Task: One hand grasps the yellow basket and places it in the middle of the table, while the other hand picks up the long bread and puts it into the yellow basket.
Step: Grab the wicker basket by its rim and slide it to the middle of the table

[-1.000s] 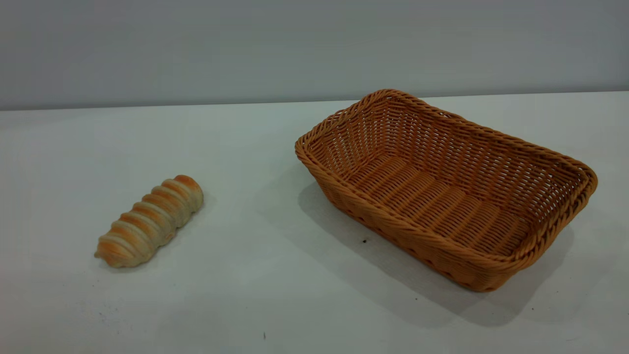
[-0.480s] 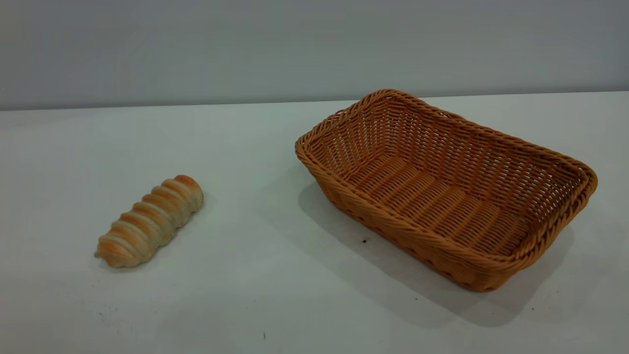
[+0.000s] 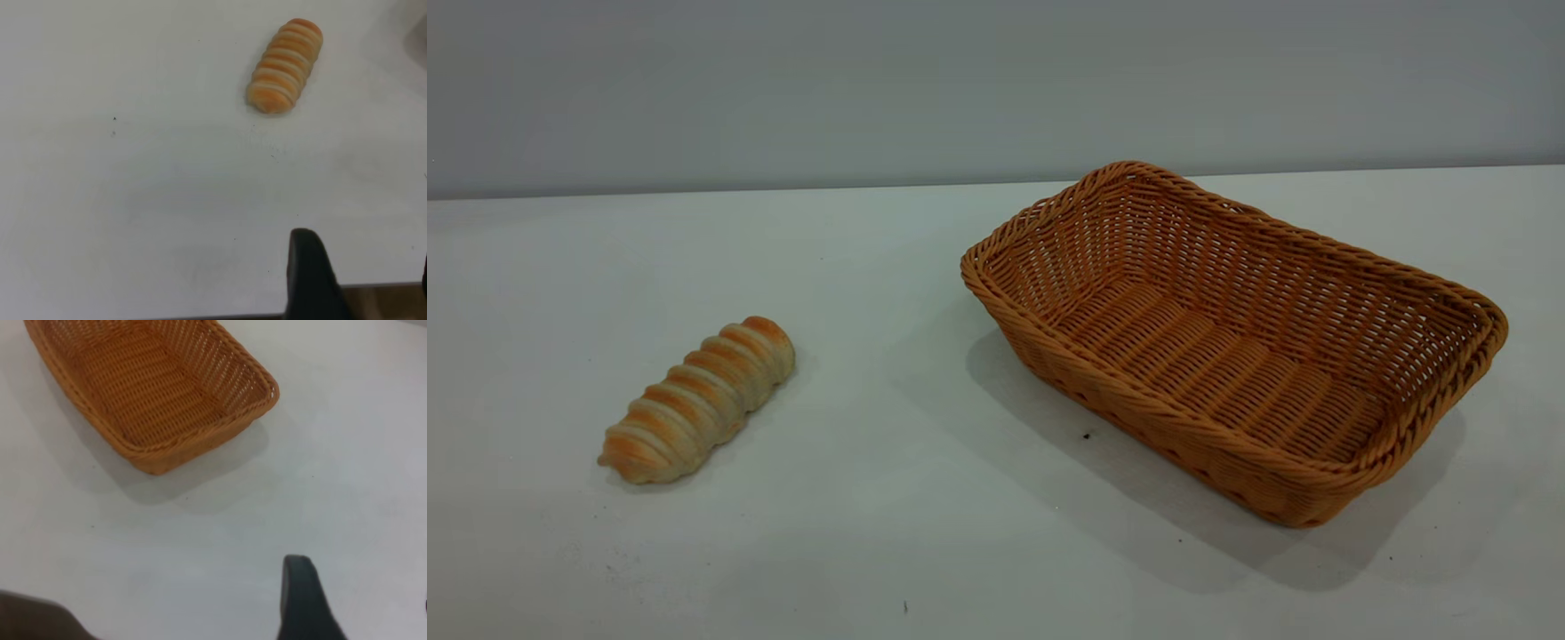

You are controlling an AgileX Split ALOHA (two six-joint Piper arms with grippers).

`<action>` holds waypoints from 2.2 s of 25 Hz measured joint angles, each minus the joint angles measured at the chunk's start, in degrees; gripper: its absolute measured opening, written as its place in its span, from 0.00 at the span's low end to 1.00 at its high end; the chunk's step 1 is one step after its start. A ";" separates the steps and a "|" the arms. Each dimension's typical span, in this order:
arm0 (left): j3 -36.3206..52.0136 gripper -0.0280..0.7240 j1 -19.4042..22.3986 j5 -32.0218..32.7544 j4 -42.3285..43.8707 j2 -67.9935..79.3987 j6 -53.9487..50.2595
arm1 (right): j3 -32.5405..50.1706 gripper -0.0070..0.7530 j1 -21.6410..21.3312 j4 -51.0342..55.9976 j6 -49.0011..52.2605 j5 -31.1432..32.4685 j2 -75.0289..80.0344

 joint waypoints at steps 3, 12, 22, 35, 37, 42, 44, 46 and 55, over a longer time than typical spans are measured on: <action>0.00 0.63 0.00 0.00 0.00 0.00 0.00 | 0.00 0.63 0.00 -0.34 0.00 0.00 0.00; -2.34 0.63 0.00 -8.36 -2.85 1.91 1.00 | -1.24 0.63 0.00 0.83 0.00 -7.06 3.81; -6.74 0.64 0.00 -15.17 -3.21 25.63 1.54 | -7.50 0.63 0.00 7.81 0.00 -22.98 40.81; -7.04 0.79 0.00 -20.91 -4.07 38.70 5.67 | -8.20 0.71 0.00 30.17 -1.60 -45.37 76.82; -7.04 0.79 0.00 -20.91 -4.11 38.70 5.67 | -9.20 0.71 0.00 31.15 -1.92 -45.53 82.41; -7.04 0.79 0.00 -20.86 -4.11 38.70 5.67 | -12.81 0.71 0.00 33.23 -2.28 -45.41 93.13; -7.04 0.79 0.00 -20.86 -4.11 38.70 5.73 | -13.83 0.71 0.00 34.26 -2.56 -45.37 96.44; -7.04 0.79 0.00 -20.79 -4.11 38.70 5.79 | -14.15 0.71 0.00 35.62 -3.09 -45.37 98.82; -7.04 0.79 0.00 -20.59 -4.11 38.70 5.84 | -16.53 0.71 0.00 43.89 -7.19 -47.20 107.55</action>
